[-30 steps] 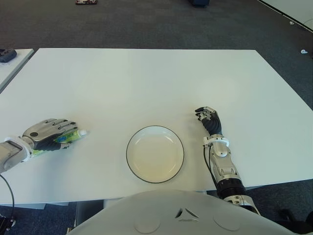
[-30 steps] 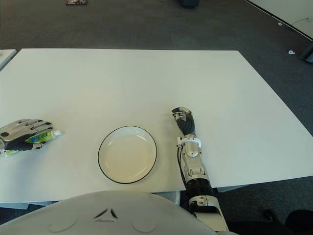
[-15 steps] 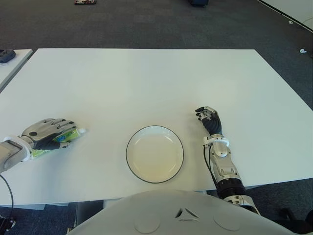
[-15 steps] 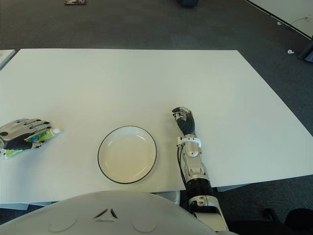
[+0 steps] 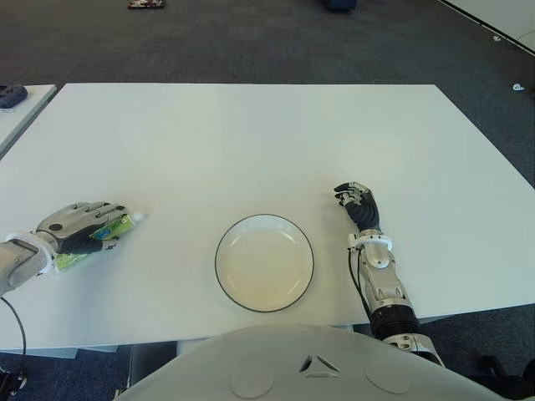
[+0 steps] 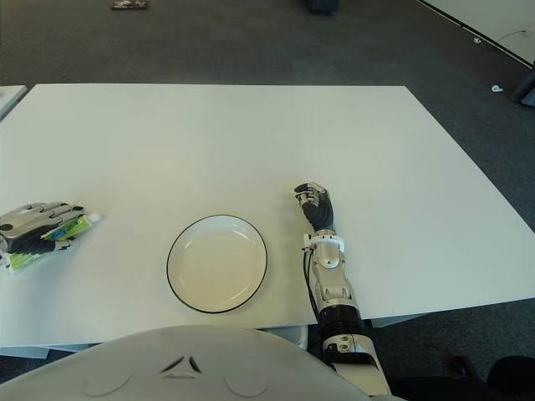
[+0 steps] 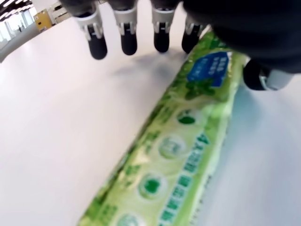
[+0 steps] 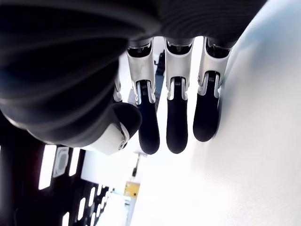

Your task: Put the toothpaste on the table into the plate.

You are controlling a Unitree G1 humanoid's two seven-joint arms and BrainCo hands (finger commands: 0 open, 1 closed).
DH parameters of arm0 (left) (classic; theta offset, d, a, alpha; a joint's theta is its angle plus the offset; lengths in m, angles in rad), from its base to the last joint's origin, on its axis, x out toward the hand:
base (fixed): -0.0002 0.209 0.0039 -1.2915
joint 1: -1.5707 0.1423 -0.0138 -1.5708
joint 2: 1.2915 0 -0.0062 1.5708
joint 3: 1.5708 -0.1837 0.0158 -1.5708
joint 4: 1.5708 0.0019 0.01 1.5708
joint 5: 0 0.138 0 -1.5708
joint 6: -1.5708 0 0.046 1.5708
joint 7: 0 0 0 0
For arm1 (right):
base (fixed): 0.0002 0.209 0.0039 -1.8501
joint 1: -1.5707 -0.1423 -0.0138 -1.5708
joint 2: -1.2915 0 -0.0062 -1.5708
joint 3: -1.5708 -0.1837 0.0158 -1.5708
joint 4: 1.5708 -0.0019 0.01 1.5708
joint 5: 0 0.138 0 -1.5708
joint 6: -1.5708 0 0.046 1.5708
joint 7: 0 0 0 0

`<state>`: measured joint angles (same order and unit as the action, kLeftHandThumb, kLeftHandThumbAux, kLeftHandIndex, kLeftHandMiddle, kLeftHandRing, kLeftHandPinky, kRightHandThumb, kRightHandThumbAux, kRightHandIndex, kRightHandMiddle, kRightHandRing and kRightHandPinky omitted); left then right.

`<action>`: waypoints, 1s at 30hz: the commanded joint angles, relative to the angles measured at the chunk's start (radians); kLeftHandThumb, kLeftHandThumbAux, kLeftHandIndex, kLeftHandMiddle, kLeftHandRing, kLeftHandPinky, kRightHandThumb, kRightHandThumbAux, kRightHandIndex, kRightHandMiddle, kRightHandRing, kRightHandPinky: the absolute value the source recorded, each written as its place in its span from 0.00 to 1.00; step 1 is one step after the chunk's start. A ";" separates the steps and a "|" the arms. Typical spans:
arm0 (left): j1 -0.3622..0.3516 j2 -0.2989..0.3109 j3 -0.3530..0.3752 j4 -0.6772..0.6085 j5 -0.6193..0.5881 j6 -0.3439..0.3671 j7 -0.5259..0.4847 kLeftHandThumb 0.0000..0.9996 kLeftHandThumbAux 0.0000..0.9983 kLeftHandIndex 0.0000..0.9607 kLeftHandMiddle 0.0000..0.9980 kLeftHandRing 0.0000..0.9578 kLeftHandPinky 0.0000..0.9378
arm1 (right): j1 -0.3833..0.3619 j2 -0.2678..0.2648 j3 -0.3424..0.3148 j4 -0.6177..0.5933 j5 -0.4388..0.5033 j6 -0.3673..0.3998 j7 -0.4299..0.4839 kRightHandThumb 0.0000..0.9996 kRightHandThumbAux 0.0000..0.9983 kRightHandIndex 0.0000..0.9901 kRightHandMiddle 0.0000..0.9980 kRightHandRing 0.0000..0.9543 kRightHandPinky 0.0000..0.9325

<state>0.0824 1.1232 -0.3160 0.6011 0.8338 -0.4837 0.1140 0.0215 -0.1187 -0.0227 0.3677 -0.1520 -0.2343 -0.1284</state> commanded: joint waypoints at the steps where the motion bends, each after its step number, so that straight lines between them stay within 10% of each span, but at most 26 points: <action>1: 0.038 -0.042 -0.004 0.099 -0.067 0.013 -0.078 0.56 0.27 0.32 0.44 0.45 0.50 | 0.002 -0.002 -0.006 0.005 0.003 0.008 -0.002 0.71 0.73 0.42 0.43 0.44 0.46; 9: 0.133 -0.034 0.058 -0.037 -0.198 0.022 -0.111 0.54 0.43 0.54 0.68 0.69 0.73 | 0.001 -0.003 -0.010 0.003 0.007 0.006 0.001 0.71 0.73 0.42 0.44 0.44 0.47; 14: 0.143 -0.041 0.073 -0.048 -0.224 0.034 -0.122 0.69 0.66 0.47 0.72 0.74 0.77 | 0.001 -0.004 -0.011 0.002 0.008 0.003 0.002 0.71 0.73 0.42 0.44 0.45 0.48; 30: 0.165 -0.048 0.092 -0.109 -0.207 0.090 -0.103 0.72 0.70 0.46 0.77 0.79 0.81 | -0.004 -0.002 -0.013 0.011 0.006 -0.004 -0.004 0.71 0.73 0.42 0.44 0.45 0.48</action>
<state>0.2086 1.1014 -0.1952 0.4843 0.5983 -0.4066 0.0514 0.0221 -0.1227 -0.0301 0.3654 -0.1513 -0.2373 -0.1289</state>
